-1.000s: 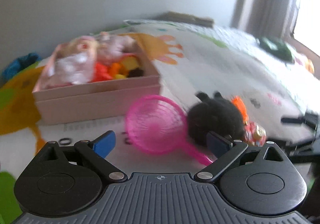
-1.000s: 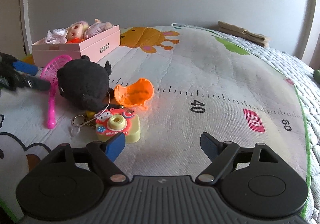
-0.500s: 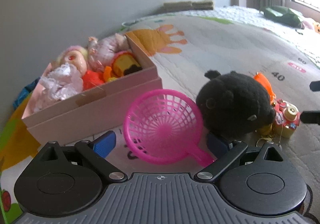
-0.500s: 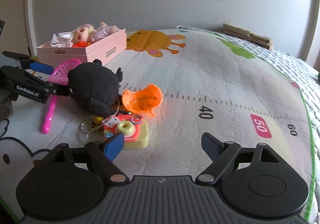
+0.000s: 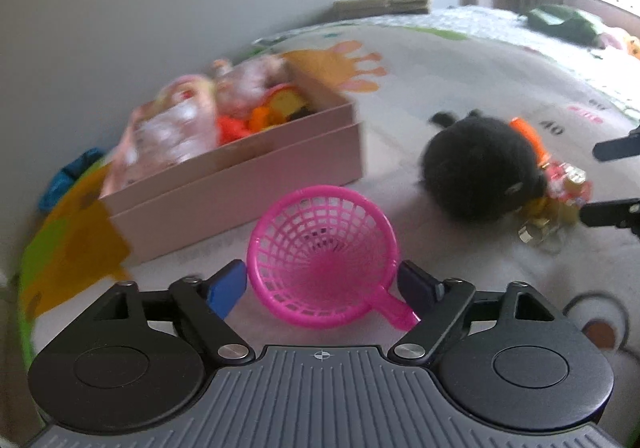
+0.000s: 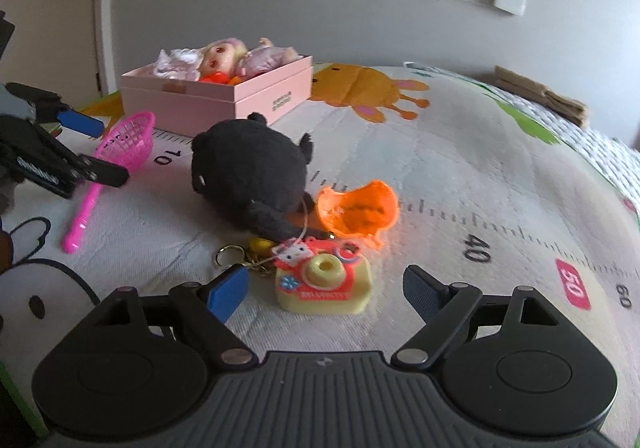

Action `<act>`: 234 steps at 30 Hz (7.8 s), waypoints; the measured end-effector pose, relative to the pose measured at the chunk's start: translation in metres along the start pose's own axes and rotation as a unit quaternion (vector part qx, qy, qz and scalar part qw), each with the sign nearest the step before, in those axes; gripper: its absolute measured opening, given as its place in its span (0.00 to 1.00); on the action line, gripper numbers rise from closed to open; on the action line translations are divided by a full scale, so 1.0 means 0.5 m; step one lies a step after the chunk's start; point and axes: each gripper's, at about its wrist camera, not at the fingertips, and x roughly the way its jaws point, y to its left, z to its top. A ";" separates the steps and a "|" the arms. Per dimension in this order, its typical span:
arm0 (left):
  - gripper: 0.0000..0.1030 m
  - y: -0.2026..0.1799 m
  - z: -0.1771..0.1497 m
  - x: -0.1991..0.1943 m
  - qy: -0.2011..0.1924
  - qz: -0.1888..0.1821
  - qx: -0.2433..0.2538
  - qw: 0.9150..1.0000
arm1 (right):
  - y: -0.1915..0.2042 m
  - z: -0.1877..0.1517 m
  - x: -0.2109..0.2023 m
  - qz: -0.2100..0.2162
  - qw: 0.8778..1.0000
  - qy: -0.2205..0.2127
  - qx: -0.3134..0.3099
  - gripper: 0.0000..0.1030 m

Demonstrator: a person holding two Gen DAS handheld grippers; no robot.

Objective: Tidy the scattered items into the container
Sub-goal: 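Grasp the pink scoop net with the left gripper while the right grasps the Hello Kitty toy, then carry the net and Hello Kitty toy over the pink box and open both grippers, then grasp the orange plastic mold with the right gripper while the left approaches the black plush, then grasp the black plush toy with the left gripper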

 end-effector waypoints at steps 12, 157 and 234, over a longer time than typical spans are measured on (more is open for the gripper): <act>0.95 0.047 -0.023 -0.025 0.010 -0.014 -0.066 0.998 | -0.061 -0.024 -0.006 -0.047 0.998 0.033 0.038 0.54; 0.97 0.087 0.063 -0.052 -0.086 0.014 -0.100 0.991 | -0.090 0.050 0.012 -0.050 0.991 -0.057 0.110 0.88; 0.84 -0.135 0.119 0.119 -0.040 -0.106 0.022 0.993 | -0.059 -0.018 0.055 -0.016 0.999 -0.001 0.046 0.64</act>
